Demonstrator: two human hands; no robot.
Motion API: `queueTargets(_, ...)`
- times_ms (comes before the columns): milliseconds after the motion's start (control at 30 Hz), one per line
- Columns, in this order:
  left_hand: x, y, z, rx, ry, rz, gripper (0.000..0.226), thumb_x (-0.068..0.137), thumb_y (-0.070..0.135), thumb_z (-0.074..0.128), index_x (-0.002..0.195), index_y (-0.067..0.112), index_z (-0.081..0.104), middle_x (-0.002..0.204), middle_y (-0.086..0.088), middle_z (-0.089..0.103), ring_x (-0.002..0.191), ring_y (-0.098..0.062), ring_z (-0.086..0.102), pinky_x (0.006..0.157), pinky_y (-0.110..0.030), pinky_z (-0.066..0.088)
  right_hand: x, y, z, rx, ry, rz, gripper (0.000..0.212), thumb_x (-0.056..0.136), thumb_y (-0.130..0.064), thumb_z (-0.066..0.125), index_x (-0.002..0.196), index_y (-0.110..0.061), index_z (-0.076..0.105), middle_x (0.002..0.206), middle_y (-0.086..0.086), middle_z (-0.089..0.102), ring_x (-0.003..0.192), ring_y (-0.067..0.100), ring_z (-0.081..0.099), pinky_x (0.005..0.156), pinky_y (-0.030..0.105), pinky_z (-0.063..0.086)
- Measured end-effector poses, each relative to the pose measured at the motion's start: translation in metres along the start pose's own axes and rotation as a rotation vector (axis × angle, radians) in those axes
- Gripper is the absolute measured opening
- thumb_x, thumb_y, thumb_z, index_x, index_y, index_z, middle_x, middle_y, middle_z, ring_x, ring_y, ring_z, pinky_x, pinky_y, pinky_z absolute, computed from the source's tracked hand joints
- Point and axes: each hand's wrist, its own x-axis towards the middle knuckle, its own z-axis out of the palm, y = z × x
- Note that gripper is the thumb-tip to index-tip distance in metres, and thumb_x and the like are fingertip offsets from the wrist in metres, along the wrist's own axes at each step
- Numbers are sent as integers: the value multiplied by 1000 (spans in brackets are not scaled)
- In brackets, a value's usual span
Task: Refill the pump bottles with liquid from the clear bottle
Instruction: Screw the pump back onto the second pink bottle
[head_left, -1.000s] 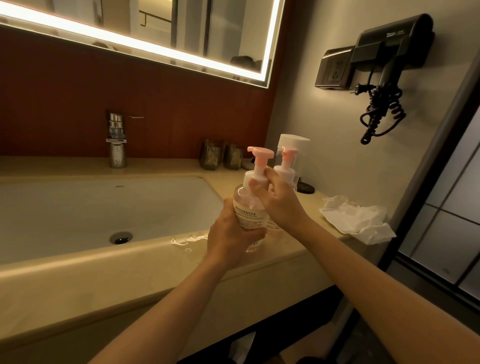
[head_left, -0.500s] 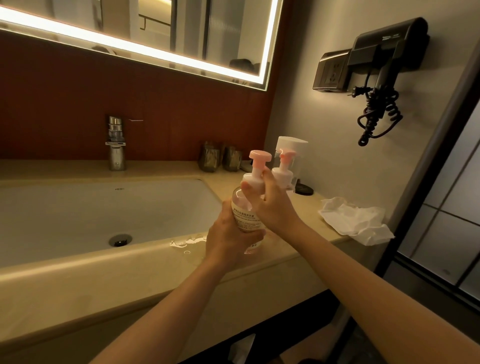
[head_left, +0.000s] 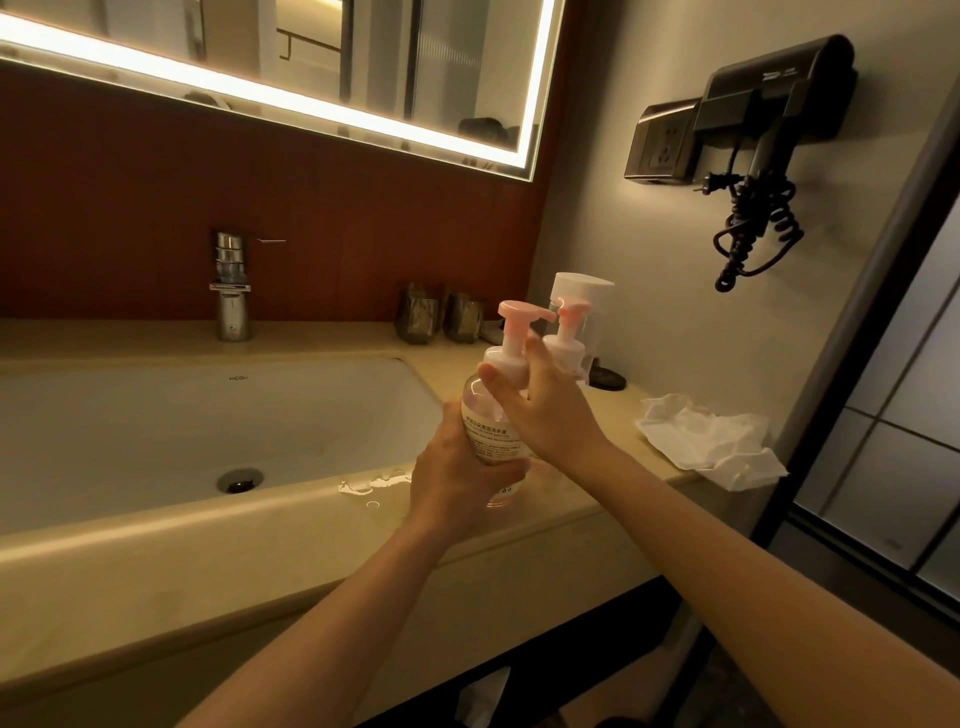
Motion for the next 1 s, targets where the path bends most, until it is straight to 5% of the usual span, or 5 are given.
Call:
queueTargets(233,1,0,0,5,-2,-8,77,64,35,81,125,24,36,102,11,53,94,-16,59,77,-34,53,-4,-2,-3,-68,77,-23,48,90,-40,50,127,-11,51,124,5,60,110,19,58,92,29,44)
queueTargets(433,0,2,0,-7,-12,-12,77,64,33,81,126,22,36,111,3,59,97,-18,59,79,-35,53,0,3,-4,-125,93,-23,58,82,-54,50,119,-10,56,116,6,63,103,21,62,91,39,51)
queueTargets(633,1,3,1,25,-21,1,71,63,33,82,119,23,38,102,10,57,88,-11,56,67,-21,45,-13,30,-4,97,267,55,39,94,-42,37,111,-15,59,102,2,67,85,11,62,72,25,54)
queueTargets(767,6,4,9,44,-50,17,72,65,32,81,121,23,37,102,12,54,89,-9,55,67,-18,43,-21,55,-5,171,223,101,48,89,-49,29,108,-17,60,94,-8,62,76,1,58,69,14,50)
queueTargets(1000,20,4,29,39,-76,4,69,68,28,80,120,24,35,104,14,50,92,-6,51,64,-9,41,-13,80,-3,282,183,159,37,96,-39,32,120,-22,54,114,-3,63,96,9,59,81,25,53)
